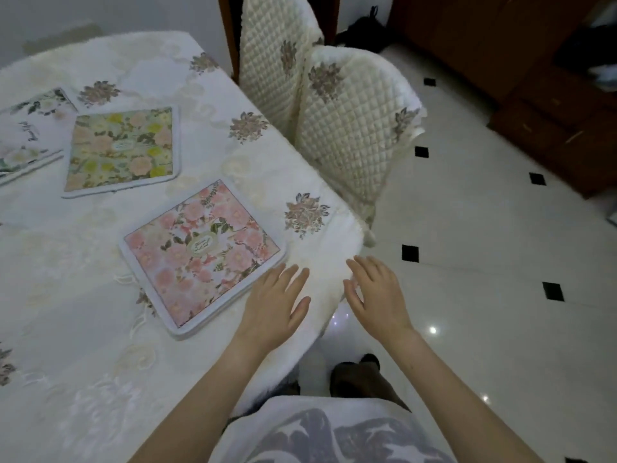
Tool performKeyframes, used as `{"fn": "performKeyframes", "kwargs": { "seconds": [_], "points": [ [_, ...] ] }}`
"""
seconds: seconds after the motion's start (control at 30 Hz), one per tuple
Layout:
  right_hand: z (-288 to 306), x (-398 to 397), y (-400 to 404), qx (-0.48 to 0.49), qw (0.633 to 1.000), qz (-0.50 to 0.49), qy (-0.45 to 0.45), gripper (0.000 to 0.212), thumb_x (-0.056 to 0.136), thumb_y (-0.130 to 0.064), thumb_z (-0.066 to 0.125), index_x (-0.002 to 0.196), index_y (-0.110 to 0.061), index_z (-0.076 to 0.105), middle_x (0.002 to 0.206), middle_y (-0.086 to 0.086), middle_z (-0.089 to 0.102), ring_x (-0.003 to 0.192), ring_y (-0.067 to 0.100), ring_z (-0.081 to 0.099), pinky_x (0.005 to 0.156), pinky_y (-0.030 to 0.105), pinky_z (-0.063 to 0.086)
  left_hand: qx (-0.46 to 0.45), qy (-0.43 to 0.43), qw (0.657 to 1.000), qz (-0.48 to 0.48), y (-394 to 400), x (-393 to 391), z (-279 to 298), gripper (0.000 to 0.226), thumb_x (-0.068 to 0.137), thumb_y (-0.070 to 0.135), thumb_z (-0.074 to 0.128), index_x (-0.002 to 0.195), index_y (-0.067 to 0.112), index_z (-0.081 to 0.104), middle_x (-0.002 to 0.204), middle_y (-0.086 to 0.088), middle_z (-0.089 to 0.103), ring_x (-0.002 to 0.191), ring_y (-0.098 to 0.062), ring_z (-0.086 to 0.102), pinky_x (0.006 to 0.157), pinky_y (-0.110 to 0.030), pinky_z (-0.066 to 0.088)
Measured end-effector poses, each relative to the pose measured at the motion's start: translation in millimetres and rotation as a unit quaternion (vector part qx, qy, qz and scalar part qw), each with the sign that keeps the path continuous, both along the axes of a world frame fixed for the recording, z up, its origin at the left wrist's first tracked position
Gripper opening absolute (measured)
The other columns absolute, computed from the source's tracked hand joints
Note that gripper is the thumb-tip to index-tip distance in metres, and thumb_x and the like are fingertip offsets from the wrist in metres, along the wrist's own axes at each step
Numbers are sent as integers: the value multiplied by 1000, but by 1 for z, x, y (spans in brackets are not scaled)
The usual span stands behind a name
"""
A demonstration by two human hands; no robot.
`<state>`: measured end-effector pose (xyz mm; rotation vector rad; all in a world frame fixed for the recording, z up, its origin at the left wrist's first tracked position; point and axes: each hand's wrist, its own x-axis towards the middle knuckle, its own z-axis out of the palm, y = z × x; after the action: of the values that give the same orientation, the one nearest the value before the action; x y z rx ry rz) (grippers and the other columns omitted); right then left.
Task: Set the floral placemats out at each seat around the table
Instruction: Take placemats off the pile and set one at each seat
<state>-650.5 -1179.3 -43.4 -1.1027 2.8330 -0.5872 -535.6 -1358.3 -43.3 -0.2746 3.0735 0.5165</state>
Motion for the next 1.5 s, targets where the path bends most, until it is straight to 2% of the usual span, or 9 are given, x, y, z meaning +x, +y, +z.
{"fn": "performKeyframes", "kwargs": {
  "seconds": [0.1, 0.23, 0.37, 0.5, 0.63, 0.9, 1.2, 1.5],
  "points": [
    [4, -41, 47, -21, 999, -38, 19, 37, 92, -30, 46, 117, -8, 61, 118, 9, 66, 113, 28, 59, 99, 38, 44, 0, 18, 999, -34, 40, -58, 3, 51, 92, 39, 36, 132, 12, 52, 130, -11, 59, 122, -34, 53, 102, -45, 43],
    [15, -102, 122, -37, 994, -100, 18, 35, 90, -26, 53, 118, -6, 62, 121, 10, 64, 116, 32, 57, 97, 44, 47, 24, 46, 996, -75, 105, -141, 15, 49, 93, 37, 35, 130, 10, 53, 127, -10, 60, 118, -30, 54, 102, -42, 43],
    [32, -156, 182, -54, 989, -136, 31, 40, 92, -31, 44, 119, -7, 61, 122, 9, 64, 118, 33, 55, 99, 44, 45, 22, 76, 992, -99, 159, -214, 28, 47, 94, 37, 37, 131, 11, 50, 127, -7, 59, 118, -24, 53, 100, -36, 42],
    [40, -212, 214, -62, 984, -163, 32, 42, 92, -33, 42, 120, -8, 60, 123, 9, 63, 120, 32, 53, 99, 42, 42, 9, 81, 990, -118, 190, -278, 37, 47, 93, 37, 41, 130, 10, 52, 125, -9, 60, 115, -26, 55, 96, -38, 45],
    [29, -266, 226, -66, 983, -172, 23, 38, 92, -29, 49, 122, -8, 59, 125, 7, 62, 122, 30, 52, 101, 41, 40, -1, 67, 990, -127, 202, -335, 32, 48, 94, 37, 40, 131, 10, 51, 126, -9, 60, 116, -27, 54, 95, -41, 46],
    [5, -416, 208, -26, 987, -157, 11, 37, 93, -27, 53, 125, -9, 56, 129, 8, 59, 125, 30, 49, 103, 42, 39, 2, 57, 992, -113, 191, -478, 6, 50, 94, 41, 34, 132, 12, 50, 127, -7, 59, 118, -26, 54, 96, -37, 44],
    [46, -626, 148, -50, 988, -136, 47, 37, 93, -25, 53, 125, -7, 57, 128, 11, 60, 123, 29, 52, 103, 42, 40, 5, 114, 991, -72, 130, -677, 41, 50, 93, 39, 36, 128, 9, 54, 125, -10, 61, 116, -29, 55, 98, -39, 44],
    [24, -811, 71, -27, 999, -19, 14, 38, 94, -27, 50, 127, -10, 56, 130, 8, 59, 124, 27, 51, 104, 41, 40, 0, 89, 996, 31, 76, -819, 15, 49, 93, 39, 36, 128, 9, 54, 122, -9, 62, 112, -27, 57, 96, -38, 45]
  ]
}}
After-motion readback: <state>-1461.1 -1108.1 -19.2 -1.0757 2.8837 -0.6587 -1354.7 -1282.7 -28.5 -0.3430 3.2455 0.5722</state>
